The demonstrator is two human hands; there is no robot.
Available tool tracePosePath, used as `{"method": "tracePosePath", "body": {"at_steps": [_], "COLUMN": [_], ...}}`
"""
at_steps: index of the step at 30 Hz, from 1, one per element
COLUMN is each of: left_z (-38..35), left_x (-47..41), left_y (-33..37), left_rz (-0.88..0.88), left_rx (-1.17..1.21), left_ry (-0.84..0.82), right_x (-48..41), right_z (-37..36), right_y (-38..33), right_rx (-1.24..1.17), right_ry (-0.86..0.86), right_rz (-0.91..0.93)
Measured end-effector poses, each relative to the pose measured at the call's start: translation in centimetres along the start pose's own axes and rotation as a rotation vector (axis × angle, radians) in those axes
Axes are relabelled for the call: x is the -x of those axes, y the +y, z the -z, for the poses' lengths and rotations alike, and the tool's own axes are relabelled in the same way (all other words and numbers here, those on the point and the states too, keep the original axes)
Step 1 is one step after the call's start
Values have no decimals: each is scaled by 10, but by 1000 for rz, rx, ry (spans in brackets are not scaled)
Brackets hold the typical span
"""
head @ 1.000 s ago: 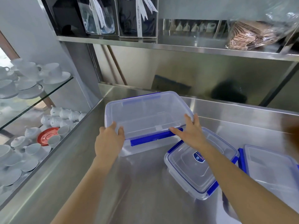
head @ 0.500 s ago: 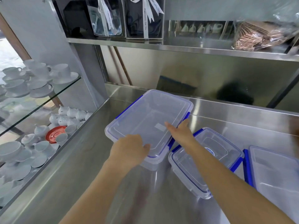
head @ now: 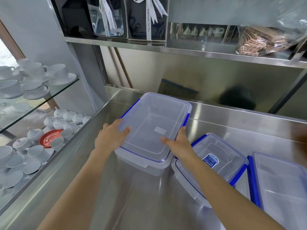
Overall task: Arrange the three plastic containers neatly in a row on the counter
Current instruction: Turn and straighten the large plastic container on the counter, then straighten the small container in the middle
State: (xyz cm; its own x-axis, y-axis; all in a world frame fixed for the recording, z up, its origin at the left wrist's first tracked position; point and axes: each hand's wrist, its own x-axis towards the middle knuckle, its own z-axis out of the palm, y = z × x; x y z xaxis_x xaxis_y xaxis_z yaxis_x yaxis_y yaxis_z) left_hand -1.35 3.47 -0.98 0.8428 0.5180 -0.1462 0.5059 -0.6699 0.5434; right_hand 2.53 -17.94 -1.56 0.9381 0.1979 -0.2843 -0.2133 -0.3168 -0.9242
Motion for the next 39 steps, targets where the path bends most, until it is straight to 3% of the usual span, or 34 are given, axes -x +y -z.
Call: {"method": "tracePosePath", "body": {"at_steps": [10, 16, 19, 22, 26, 30, 35, 39], "left_z": [-11, -9, -7, -8, -29, -66, -109, -129], "left_x": [7, 12, 20, 33, 66, 95, 106, 106], "left_y": [-7, 1, 16, 48, 107, 146, 147, 138], "left_rz": [-31, -9, -81, -219, -524, -719, -638, -503], "left_rx": [73, -109, -203, -92, 124, 31, -220, -390], "left_ry": [93, 109, 223, 245, 89, -138, -305, -438], "right_x": [-18, -13, -7, 4, 32, 61, 87, 91], "right_z": [7, 10, 16, 32, 59, 79, 89, 89], "right_y": [-3, 0, 4, 15, 42, 61, 71, 78], "right_rx": [-5, 53, 127, 297, 562, 667, 348, 238], "right_ry": [-68, -62, 78, 302, 487, 623, 653, 554], "right_rz": [30, 77, 111, 120, 112, -26, -183, -163]}}
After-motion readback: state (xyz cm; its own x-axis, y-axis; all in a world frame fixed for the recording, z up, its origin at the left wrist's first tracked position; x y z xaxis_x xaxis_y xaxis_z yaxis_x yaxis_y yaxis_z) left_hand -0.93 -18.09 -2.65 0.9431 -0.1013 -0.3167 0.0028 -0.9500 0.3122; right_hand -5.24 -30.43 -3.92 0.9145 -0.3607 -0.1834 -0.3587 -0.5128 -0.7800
